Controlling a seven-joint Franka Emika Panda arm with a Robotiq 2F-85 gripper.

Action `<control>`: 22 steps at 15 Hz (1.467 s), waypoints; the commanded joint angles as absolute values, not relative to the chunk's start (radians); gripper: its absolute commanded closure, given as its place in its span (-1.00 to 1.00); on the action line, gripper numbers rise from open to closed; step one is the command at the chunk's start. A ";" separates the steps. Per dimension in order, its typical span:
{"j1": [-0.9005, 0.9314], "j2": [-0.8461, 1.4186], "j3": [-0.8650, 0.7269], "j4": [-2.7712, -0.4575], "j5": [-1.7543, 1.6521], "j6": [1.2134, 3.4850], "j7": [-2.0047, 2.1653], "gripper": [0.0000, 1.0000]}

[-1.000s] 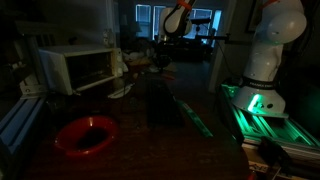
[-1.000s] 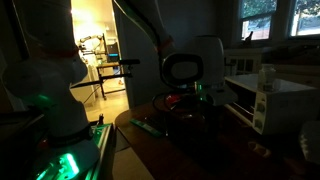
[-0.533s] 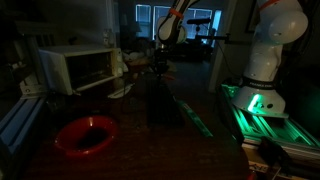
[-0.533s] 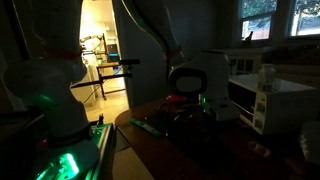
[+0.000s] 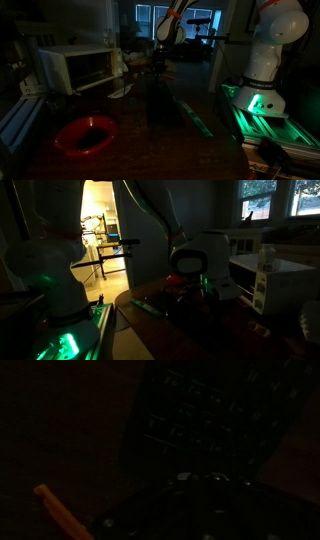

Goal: Press the top right button on the keyboard

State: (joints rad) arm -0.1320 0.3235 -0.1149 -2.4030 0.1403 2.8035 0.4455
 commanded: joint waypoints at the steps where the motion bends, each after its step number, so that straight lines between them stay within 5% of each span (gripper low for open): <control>1: -0.110 0.348 -0.125 -2.391 0.173 2.823 0.412 1.00; 10: -0.087 0.382 -0.156 -2.383 0.156 2.859 0.409 1.00; 18: 0.069 0.159 -0.290 -2.519 -0.044 2.812 0.539 1.00; 19: 0.095 0.127 -0.321 -2.533 -0.111 2.792 0.587 0.89; 20: 0.103 0.089 -0.332 -2.545 -0.170 2.752 0.617 0.45; 22: 0.079 0.017 -0.306 -2.567 -0.261 2.670 0.653 0.37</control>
